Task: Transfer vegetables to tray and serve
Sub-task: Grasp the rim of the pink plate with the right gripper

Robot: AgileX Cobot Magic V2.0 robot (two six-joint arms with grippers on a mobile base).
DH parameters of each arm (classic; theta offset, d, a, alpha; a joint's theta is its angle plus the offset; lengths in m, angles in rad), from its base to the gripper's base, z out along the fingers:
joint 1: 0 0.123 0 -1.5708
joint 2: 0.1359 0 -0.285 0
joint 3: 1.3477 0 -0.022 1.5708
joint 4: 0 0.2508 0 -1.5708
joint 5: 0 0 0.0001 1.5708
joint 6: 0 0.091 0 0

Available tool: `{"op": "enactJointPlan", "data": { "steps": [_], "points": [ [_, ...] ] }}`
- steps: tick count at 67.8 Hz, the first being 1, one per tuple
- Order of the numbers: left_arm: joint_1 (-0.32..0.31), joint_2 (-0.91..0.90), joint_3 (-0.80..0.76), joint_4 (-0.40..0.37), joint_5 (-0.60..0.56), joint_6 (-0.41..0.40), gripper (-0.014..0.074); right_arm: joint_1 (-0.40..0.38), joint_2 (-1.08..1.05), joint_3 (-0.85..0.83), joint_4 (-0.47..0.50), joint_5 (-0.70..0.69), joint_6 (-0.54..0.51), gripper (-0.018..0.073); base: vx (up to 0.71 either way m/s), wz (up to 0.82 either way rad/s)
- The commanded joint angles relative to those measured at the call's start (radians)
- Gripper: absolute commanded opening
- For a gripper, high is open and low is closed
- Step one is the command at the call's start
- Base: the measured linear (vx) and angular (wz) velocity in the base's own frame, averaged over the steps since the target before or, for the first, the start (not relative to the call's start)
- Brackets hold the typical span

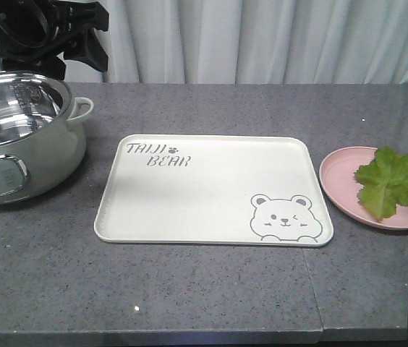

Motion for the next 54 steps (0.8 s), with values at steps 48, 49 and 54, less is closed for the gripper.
{"op": "enactJointPlan", "data": {
  "steps": [48,49,54],
  "points": [
    [0.0,-0.042,-0.018,-0.016,-0.036,0.001,0.0444,-0.004,0.037,-0.031,0.126,-0.045,-0.046,0.0162,0.0,0.0],
    [0.0,-0.042,-0.018,-0.016,-0.036,0.001,0.0444,-0.004,0.037,-0.031,0.126,-0.045,-0.046,0.0146,0.0,0.0],
    [0.0,-0.042,-0.018,-0.016,-0.036,0.001,0.0444,-0.004,0.037,-0.031,0.126,-0.047,-0.046,0.0067,0.0,0.0]
  ]
}}
